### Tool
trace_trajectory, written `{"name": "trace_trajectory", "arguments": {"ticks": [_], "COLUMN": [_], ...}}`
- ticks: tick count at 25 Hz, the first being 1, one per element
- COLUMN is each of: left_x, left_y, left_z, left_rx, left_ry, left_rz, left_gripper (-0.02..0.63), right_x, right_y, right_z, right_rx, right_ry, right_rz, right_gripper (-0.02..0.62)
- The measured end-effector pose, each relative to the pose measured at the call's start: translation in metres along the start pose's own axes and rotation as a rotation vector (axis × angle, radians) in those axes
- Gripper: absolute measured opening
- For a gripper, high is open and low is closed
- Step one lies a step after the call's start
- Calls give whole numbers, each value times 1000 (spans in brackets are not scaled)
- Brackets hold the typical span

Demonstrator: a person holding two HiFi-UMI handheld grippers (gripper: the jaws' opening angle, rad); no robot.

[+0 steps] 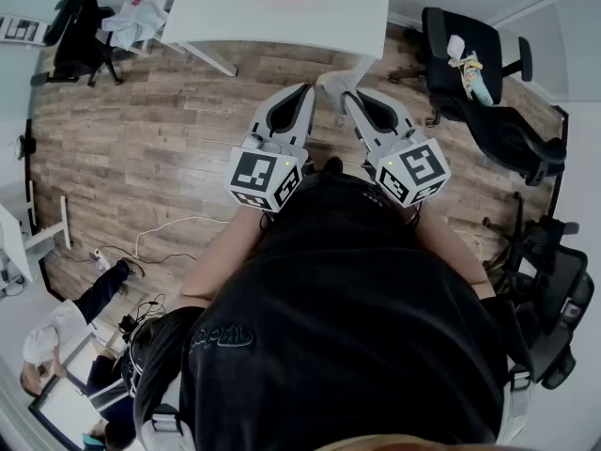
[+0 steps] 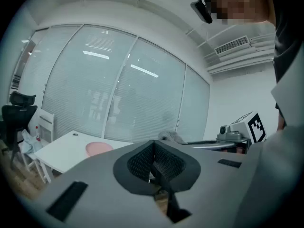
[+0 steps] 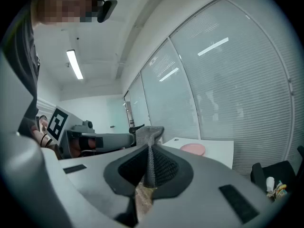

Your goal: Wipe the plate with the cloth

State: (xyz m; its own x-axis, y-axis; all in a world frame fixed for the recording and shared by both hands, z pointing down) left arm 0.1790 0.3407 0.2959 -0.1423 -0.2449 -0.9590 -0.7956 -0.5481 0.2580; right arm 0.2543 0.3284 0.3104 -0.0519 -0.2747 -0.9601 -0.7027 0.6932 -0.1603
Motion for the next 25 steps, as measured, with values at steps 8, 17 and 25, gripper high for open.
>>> {"name": "trace_trajectory", "arguments": {"ticks": [8, 17, 25], "left_x": [1, 11, 43], "left_y": [15, 57, 139], "left_z": [3, 8, 14], "left_rx": [2, -27, -85], "left_ry": [6, -40, -46], "left_rz": [12, 59, 39], "left_gripper": [15, 15, 15], "right_x": [2, 12, 30], "right_y": [5, 19, 38], "right_z": [-14, -56, -141], "right_rx": [2, 25, -8], "right_ry": [6, -4, -11], "right_rz": [2, 6, -12], "right_gripper": [35, 35, 35]}}
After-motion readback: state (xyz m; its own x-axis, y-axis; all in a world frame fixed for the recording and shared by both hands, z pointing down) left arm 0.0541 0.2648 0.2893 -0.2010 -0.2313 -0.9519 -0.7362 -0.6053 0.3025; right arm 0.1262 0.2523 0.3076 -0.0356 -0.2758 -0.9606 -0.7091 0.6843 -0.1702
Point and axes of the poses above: the fingertips, and each gripper's own axes: z backward along the fingers, y to its left, x out of its top, the point moved 1 cm from there along z, backward along the fingers, and after that the axes turned 13 degrees about -x, right-handed, at the moved point
